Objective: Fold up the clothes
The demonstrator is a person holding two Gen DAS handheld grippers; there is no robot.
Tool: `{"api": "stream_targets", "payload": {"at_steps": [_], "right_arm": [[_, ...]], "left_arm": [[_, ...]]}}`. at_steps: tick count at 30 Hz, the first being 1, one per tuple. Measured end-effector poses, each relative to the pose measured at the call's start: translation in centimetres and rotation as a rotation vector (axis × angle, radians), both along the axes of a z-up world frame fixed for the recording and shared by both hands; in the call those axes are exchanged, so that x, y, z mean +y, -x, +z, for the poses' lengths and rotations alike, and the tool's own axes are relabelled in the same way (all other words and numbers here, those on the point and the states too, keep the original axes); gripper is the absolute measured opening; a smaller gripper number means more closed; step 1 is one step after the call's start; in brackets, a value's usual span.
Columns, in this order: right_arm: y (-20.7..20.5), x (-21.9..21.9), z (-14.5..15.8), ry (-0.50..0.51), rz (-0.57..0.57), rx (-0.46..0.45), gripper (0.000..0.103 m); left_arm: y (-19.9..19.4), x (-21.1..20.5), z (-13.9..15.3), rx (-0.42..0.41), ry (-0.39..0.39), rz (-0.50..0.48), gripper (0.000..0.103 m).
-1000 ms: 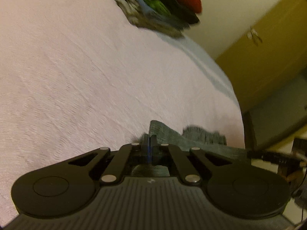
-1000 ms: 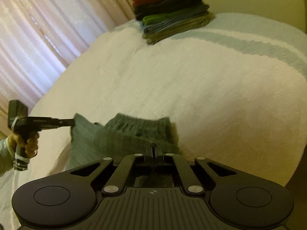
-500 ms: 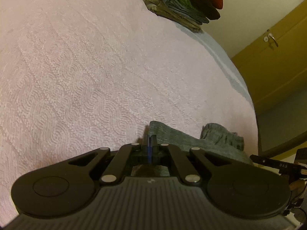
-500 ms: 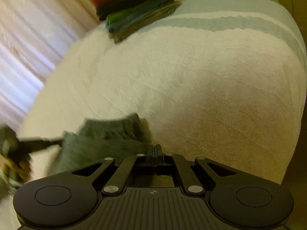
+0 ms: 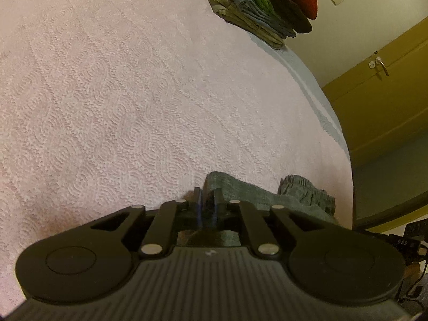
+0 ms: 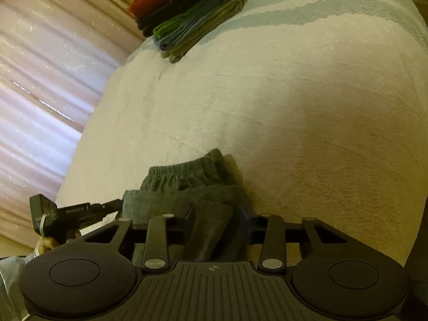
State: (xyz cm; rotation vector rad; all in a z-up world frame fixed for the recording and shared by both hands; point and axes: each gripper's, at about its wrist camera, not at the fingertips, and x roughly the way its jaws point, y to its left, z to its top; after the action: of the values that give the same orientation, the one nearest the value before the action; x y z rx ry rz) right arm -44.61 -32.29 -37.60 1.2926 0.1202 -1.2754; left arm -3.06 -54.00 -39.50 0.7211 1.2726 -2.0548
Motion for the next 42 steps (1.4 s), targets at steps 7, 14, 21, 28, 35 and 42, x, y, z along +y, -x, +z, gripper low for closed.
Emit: {"api": "stream_targets", "payload": {"at_steps": [7,14,21,28,35,42], "right_arm": [[-0.7,0.2,1.2,0.066,0.024,0.034,0.002],[-1.0,-0.7,1.5,0.094,0.061,0.140,0.001],[-1.0,-1.7,-2.7,-0.024,0.009,0.085,0.002],[0.8,-0.5,-2.2,-0.029,-0.072,-0.014,0.056],[-0.1,-1.3,-2.1,-0.023,-0.011,-0.021,0.005],[-1.5,-2.3,2.5,0.033,0.113,0.150,0.006]], "left_arm": [[-0.3,0.3,0.8,0.051,0.025,-0.015,0.000],[-1.7,0.4,1.5,0.089,0.064,0.033,0.000],[-0.2,0.4,-1.2,0.002,0.005,0.021,0.007],[-2.4,0.0,-2.0,0.064,-0.096,0.108,0.034],[-0.7,0.1,-2.3,0.141,-0.122,0.011,0.002],[-2.3,0.9,1.1,0.183,-0.008,0.024,0.001]]}}
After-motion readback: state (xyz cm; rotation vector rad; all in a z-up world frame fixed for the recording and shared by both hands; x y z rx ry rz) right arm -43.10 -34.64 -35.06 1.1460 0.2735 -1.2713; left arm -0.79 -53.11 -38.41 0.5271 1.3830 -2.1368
